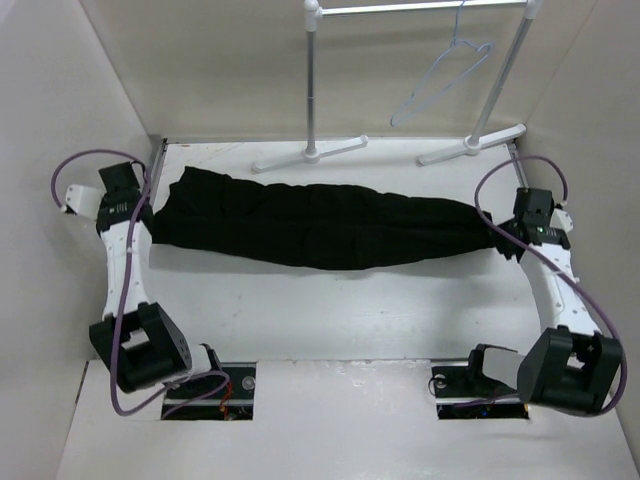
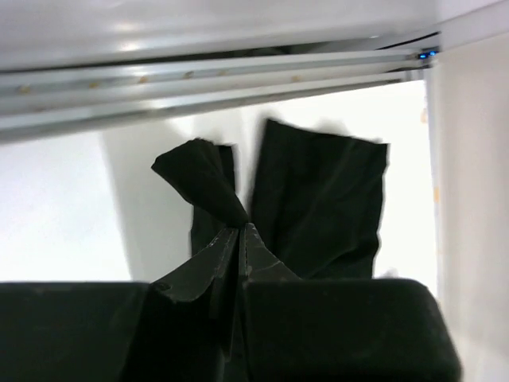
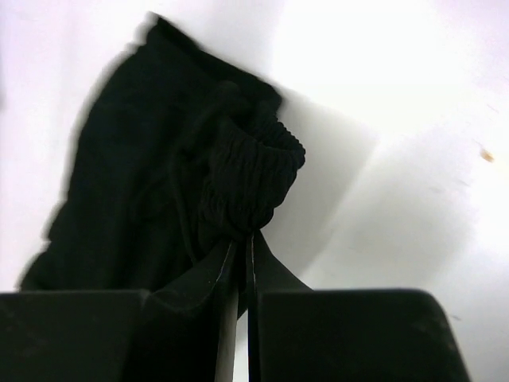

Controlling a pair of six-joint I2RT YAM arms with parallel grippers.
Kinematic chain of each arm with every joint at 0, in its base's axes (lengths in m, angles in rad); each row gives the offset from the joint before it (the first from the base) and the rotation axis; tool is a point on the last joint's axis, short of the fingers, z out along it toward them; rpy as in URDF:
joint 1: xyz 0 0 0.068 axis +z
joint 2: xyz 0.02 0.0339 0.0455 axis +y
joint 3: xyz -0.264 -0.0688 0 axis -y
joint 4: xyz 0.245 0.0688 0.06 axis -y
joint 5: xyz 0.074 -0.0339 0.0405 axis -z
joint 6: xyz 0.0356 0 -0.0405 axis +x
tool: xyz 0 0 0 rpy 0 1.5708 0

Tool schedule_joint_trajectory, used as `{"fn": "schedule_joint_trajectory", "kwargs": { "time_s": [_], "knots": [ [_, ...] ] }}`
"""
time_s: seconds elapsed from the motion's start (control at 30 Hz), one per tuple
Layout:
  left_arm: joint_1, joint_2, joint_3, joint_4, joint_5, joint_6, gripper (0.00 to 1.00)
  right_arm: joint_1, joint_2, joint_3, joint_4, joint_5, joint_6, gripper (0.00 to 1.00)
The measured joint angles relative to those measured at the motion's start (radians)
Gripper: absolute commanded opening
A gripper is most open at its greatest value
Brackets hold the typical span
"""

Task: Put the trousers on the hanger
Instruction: Fold the trousers at the center of the board.

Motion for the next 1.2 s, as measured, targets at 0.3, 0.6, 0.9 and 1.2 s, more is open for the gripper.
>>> {"fn": "schedule_joint_trajectory", "kwargs": {
  "time_s": [0.3, 0.6, 0.9, 1.2],
  "knots": [
    [-0.085, 0.365, 0.379, -0.024, -0.054, 0.072, 0.02, 0.024, 0.333, 0.306, 0.026, -0.047, -0.018, 0.10],
    [-0.154, 0.777, 0.800, -0.053, -0.082, 0.159, 0.03, 0.024, 0.696, 0.600, 0.040, -0.122, -0.018, 0.13],
    [-0.181, 1.073, 1.092, -0.068, -0.121, 0.259, 0.27, 0.020, 0.933, 0.842, 0.046, -0.135, -0.013, 0.56],
    [-0.176, 0.904, 0.808, 0.049, -0.092, 0.285, 0.49, 0.029, 0.809, 0.698, 0.142, -0.139, -0.056, 0.79]
  ]
}}
